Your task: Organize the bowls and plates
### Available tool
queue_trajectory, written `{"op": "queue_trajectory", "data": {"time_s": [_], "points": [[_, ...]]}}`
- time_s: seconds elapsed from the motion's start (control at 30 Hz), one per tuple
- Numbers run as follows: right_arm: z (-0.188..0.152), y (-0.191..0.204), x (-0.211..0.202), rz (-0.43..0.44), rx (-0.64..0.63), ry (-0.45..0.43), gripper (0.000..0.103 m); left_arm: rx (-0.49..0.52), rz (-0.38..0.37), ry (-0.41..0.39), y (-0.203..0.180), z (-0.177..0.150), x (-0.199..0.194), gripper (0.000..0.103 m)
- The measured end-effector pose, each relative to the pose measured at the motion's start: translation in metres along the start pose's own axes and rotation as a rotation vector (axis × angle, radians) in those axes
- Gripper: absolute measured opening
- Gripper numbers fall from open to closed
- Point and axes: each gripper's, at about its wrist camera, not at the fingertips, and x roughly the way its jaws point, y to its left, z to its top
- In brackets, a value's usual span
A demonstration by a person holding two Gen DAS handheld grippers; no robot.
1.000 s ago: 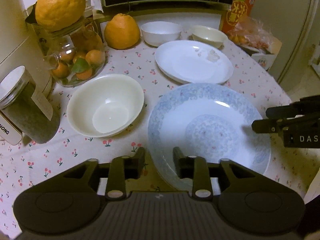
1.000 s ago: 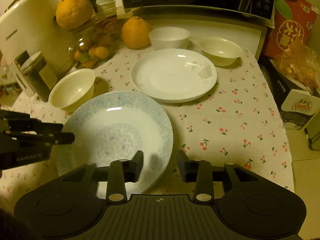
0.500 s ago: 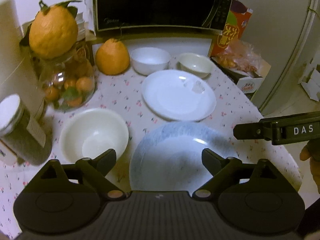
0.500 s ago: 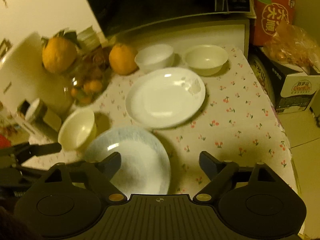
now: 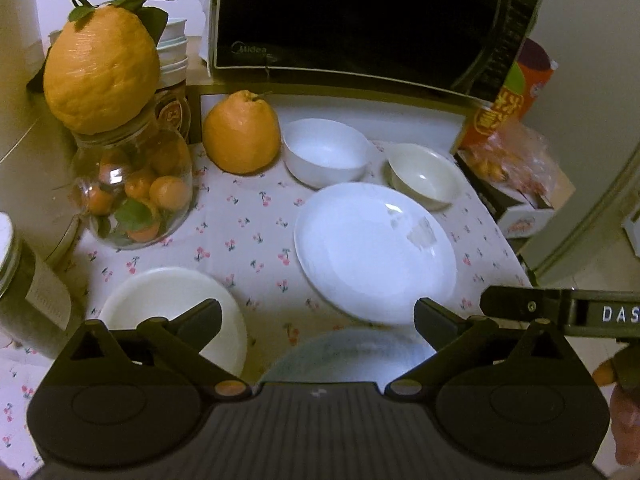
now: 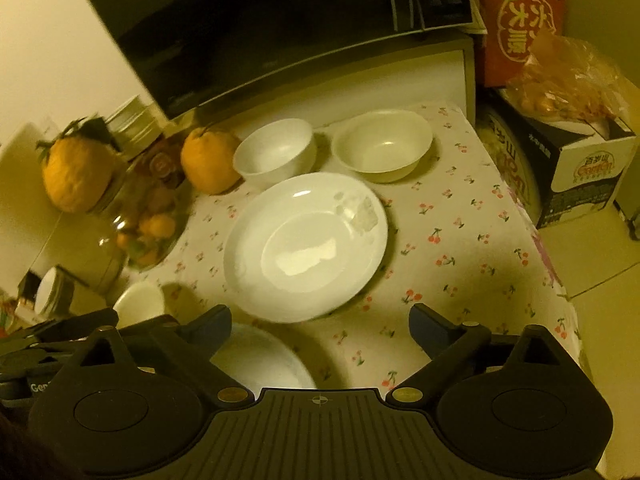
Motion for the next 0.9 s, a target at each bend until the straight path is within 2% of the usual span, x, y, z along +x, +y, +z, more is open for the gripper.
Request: {"op": "queue_trajectory", "data": {"time_s": [0.2, 0.33, 0.5, 0.63, 0.9], "points": [[0.005, -0.014, 0.022, -0.038, 0.002, -0.032, 0.097, -0.024, 0.014, -0.046, 0.004, 0.003, 0.025, 0.103], [0.006, -0.025, 0.04, -0.013, 0.017, -0.059, 0.097, -0.038, 0.007, -0.076, 0.008, 0.003, 0.044, 0.098], [0.002, -0.042, 0.06, 0.03, 0.069, -0.079, 0.097, -0.02, -0.024, -0.094, 0.008, 0.002, 0.06, 0.082], [0.003, -0.051, 0.071, 0.036, 0.094, -0.087, 0.097, -0.012, -0.047, -0.113, 0.008, -0.001, 0.066, 0.077], [0.003, -0.061, 0.083, 0.057, 0.149, -0.097, 0.096, -0.007, -0.069, -0.075, 0.01, -0.005, 0.082, 0.05]]}}
